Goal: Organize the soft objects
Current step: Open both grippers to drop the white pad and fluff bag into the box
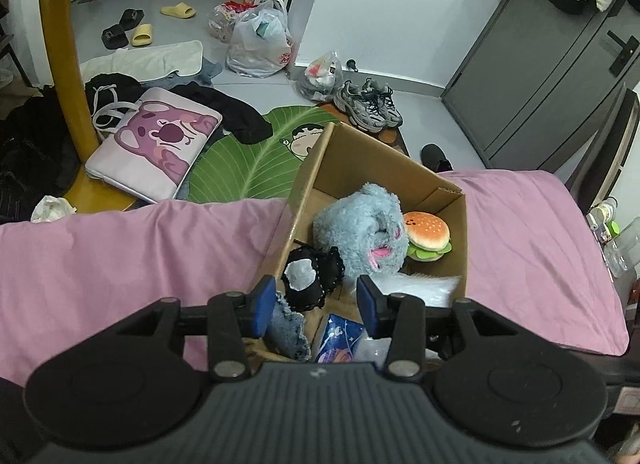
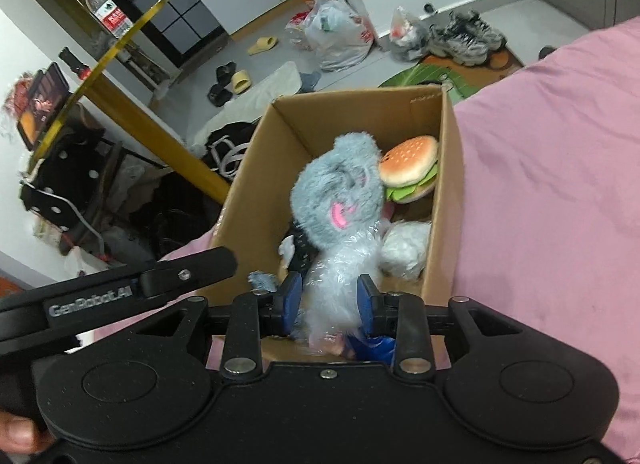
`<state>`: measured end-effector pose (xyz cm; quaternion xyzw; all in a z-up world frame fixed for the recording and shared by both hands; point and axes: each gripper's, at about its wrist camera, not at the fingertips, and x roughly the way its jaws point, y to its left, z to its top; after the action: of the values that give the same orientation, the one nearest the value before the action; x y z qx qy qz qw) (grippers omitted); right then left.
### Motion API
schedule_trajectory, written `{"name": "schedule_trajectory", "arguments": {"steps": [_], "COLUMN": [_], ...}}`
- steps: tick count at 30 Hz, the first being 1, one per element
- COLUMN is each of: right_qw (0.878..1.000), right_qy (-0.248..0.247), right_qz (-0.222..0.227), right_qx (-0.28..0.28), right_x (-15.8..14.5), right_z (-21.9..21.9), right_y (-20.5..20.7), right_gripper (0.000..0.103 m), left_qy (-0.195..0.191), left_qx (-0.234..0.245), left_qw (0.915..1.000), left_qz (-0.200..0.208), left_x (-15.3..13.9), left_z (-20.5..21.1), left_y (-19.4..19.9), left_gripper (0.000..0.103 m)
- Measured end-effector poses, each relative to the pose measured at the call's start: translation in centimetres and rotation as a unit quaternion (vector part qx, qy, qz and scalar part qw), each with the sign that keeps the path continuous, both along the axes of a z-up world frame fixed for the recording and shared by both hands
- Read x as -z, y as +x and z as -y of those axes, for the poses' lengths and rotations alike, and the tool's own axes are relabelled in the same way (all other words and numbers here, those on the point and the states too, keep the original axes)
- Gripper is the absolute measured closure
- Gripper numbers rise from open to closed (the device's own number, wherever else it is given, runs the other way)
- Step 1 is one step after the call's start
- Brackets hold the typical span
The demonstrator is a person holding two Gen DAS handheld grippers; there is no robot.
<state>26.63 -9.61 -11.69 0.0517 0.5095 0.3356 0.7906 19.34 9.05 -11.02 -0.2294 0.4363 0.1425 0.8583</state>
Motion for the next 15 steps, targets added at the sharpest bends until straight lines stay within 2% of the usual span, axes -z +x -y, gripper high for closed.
{"name": "schedule_trajectory", "arguments": {"steps": [9, 12, 15], "right_qw": [1.000, 1.000, 1.000], "right_qy": [0.011, 0.013, 0.014], "right_qz": [0.002, 0.002, -0.005], "right_qx": [0.027, 0.025, 0.025], "right_x": [-0.3, -0.2, -0.4], "right_z": [0.8, 1.1, 1.7], "right_y": [0.6, 0.5, 0.4], "right_gripper": [0.070, 0.064, 0.059], "left_qy": [0.003, 0.009, 0.018], "left_qx": [-0.003, -0.003, -0.004], "left_qw": [1.0000, 1.0000, 0.9998], "left_qz": [-0.001, -0.002, -0.008], "left_x": [-0.1, -0.4, -0.8], "left_z": [-0.6, -0.5, -0.2], "left_y": [-0.2, -0.3, -0.2], "left_gripper": [0.060, 0.060, 0.051]}}
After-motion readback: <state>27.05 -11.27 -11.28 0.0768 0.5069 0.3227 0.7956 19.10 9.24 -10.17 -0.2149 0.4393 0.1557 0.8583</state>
